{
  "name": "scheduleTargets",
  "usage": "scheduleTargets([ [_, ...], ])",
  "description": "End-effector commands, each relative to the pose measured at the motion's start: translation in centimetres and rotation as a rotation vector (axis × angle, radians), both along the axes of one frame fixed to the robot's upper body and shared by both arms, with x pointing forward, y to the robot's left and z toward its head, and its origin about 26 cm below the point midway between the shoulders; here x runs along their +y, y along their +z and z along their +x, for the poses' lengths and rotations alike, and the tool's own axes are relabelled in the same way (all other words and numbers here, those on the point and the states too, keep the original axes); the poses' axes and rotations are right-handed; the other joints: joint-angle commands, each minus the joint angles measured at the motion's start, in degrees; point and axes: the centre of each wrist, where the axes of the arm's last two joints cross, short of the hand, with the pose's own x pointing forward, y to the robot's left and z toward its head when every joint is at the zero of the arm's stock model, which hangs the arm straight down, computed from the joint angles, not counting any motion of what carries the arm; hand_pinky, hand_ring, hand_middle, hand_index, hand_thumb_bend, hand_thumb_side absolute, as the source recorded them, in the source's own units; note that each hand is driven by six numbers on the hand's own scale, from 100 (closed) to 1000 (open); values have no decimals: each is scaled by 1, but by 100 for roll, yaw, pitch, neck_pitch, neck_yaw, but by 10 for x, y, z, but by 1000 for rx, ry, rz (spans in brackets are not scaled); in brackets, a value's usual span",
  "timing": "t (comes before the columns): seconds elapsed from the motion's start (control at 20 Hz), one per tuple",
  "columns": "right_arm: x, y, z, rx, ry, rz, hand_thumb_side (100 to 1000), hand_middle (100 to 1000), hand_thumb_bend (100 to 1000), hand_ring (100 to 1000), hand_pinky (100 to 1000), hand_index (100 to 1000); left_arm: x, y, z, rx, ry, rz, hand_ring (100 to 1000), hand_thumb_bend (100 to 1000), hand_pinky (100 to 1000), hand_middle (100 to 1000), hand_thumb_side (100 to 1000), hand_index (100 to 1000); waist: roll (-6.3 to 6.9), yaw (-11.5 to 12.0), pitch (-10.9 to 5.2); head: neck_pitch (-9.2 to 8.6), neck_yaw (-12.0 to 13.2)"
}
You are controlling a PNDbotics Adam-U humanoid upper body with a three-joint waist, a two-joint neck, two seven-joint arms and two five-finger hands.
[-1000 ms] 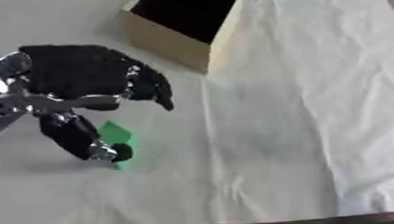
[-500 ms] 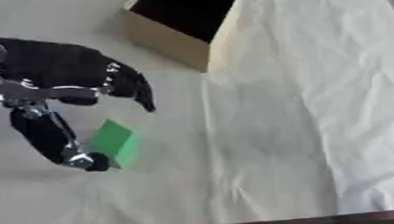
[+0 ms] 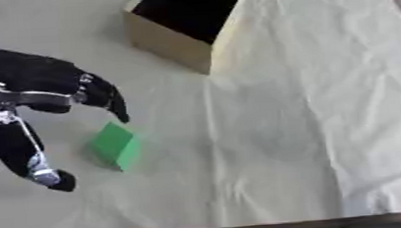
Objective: Pick up objects on the table and place them in the box.
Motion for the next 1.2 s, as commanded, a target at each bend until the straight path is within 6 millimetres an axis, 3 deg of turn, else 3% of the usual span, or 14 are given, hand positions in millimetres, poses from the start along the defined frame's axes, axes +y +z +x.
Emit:
scheduleTargets([
  [0.05, -2, 8, -1, -26, -3, -12, 721, 606, 100, 681, 793, 810, 5, 1, -4, -26, 27, 56, 888, 614, 802, 839, 269, 893, 16, -3, -92, 7, 27],
  [0.3, -1, 8, -1, -24, 0, -7, 725, 605, 100, 679, 793, 810, 6, -5, -4, -40, 42, 92, 897, 557, 811, 851, 206, 894, 9, 7, -74, 7, 40],
  [1.2, 1, 5, -1, -13, 2, 7, 738, 602, 100, 678, 795, 809, -10, -16, -3, -84, 40, 131, 907, 534, 821, 857, 187, 895, -32, -43, -48, 1, 87],
])
